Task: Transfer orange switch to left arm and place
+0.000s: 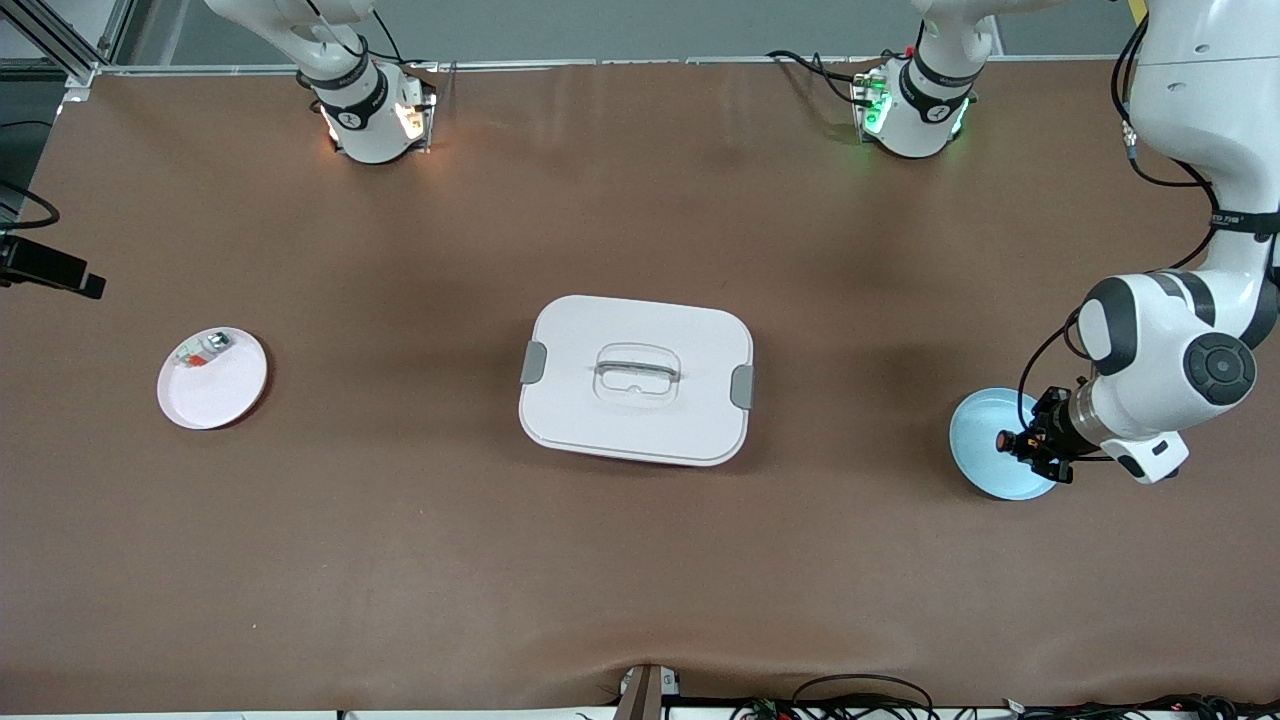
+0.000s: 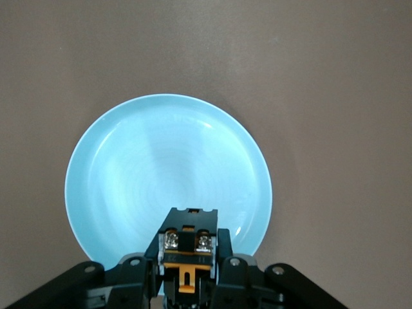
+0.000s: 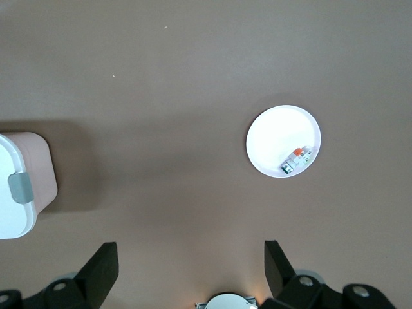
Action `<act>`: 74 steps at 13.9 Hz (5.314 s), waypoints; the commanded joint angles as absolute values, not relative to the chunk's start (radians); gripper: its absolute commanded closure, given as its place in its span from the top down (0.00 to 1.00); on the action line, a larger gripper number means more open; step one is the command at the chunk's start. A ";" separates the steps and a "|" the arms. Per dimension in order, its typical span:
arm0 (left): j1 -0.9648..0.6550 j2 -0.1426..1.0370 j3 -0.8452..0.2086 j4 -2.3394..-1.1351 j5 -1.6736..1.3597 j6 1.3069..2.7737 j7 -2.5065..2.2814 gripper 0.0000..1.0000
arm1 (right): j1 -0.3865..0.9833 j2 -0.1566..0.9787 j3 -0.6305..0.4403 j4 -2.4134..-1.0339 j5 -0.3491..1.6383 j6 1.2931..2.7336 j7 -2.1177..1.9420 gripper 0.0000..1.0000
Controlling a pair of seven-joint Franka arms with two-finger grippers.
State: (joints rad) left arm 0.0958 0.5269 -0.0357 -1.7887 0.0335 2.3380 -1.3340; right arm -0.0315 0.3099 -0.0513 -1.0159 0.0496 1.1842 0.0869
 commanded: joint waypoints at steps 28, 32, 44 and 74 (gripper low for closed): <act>0.129 0.585 -0.038 -1.790 0.054 2.358 -1.336 1.00 | -0.049 -0.106 -0.040 -1.592 0.054 1.405 0.107 1.00; 0.126 0.523 -0.044 -1.789 0.054 2.342 -1.255 1.00 | -0.057 -0.113 -0.040 -1.606 0.054 1.413 0.107 1.00; 0.115 0.408 -0.080 -1.793 0.052 2.217 -0.395 1.00 | -0.060 -0.160 -0.040 -1.647 0.051 1.470 0.103 1.00; 0.115 0.021 -0.092 -1.586 0.003 1.777 -0.048 1.00 | -0.049 -0.169 -0.021 -1.647 0.021 1.497 0.054 1.00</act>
State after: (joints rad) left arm 0.1163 0.0241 -0.0884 -1.6484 0.0260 1.8430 -0.0628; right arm -0.0403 -0.1413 -0.0238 -1.6205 0.0022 1.4945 0.0646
